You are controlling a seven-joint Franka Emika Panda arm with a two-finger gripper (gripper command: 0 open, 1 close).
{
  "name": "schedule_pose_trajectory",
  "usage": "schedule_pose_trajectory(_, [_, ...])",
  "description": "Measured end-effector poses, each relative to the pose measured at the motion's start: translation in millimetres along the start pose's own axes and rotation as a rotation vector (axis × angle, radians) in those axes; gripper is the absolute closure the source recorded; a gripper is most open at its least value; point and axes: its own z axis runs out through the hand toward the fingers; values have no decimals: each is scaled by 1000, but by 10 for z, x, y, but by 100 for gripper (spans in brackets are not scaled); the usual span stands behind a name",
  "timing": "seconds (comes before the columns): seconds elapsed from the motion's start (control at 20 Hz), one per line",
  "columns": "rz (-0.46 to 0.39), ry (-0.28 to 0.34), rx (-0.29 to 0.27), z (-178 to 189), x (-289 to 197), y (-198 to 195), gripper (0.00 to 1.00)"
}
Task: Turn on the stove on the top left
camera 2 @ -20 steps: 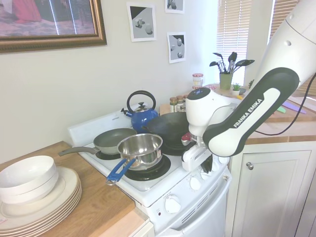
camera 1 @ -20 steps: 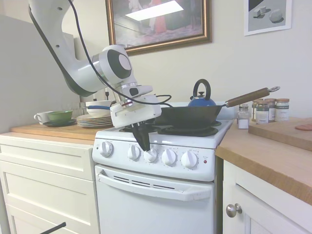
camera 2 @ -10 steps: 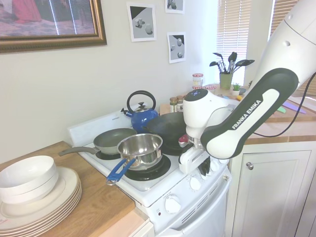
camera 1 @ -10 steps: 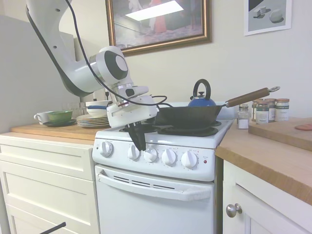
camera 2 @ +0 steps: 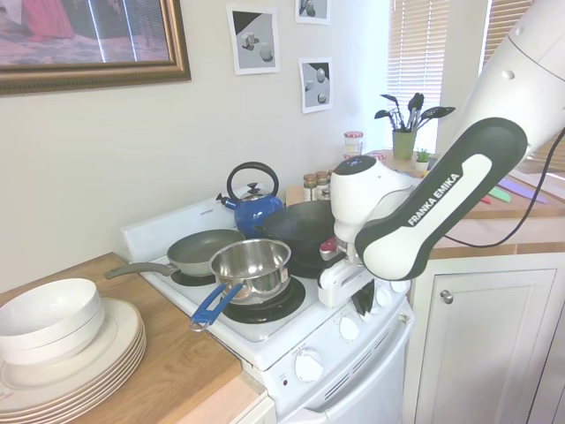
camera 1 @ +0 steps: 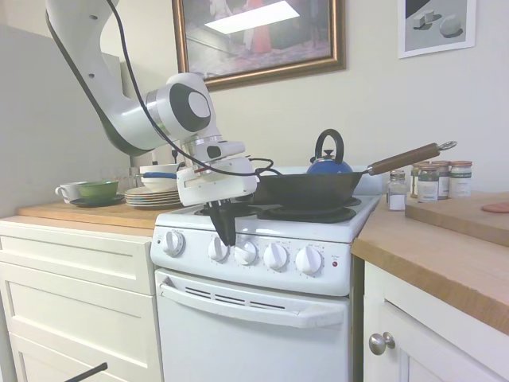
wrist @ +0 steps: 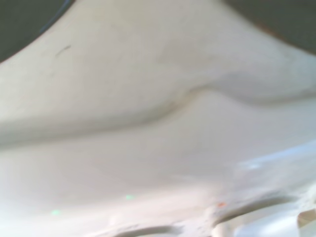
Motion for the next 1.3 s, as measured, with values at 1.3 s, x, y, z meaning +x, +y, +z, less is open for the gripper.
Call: schedule_pose_trajectory(1.3, [50,-117,116,71,257,170,100])
